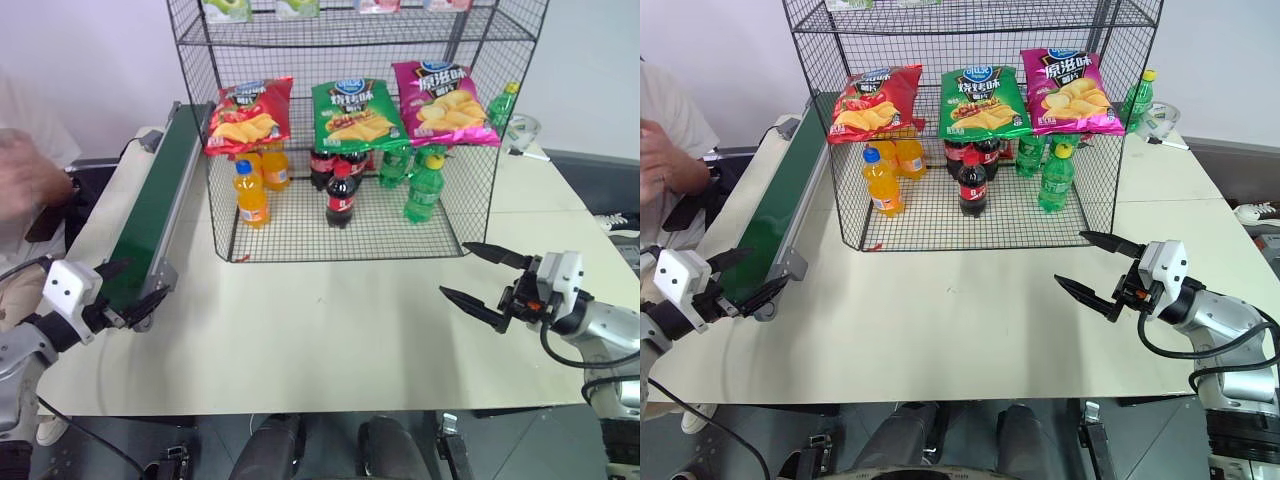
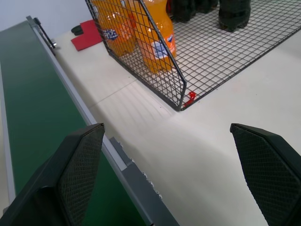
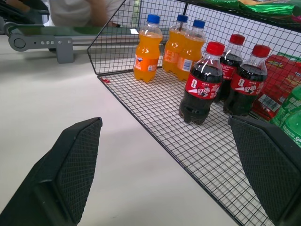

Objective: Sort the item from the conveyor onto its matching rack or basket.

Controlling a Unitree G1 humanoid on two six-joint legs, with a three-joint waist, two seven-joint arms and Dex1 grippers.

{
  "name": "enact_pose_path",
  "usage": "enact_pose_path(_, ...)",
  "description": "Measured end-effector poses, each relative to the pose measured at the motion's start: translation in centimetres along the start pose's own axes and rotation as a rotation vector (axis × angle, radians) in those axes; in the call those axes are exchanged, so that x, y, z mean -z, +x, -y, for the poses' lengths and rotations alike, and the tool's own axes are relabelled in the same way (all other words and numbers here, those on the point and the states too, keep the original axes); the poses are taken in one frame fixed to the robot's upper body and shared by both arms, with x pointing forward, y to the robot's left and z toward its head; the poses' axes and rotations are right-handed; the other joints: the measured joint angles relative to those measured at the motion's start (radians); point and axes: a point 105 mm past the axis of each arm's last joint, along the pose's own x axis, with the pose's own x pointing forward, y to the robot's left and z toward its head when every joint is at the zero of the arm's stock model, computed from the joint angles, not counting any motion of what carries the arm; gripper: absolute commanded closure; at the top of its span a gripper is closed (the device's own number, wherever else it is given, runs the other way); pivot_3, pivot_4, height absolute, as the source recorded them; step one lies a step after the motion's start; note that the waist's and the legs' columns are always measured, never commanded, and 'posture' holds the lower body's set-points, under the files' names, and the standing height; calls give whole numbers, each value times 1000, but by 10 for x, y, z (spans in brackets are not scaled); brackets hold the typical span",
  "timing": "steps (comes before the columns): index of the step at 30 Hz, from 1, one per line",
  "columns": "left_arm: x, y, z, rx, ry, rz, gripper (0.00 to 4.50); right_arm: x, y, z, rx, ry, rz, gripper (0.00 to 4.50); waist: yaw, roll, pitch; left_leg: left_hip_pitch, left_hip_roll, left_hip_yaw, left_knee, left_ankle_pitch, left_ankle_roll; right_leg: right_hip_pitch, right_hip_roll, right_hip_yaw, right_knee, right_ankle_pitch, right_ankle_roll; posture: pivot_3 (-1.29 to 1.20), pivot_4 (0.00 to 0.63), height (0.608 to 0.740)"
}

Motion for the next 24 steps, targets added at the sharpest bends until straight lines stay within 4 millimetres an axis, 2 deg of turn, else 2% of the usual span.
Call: enact_pose_path(24,3,0,1,-24,-10,17,26,-1,2,1,-9,-7,-1,0,-1,0,0,-1,0,0,0,0,0,-1,0,0,0,0,0,0,150,740)
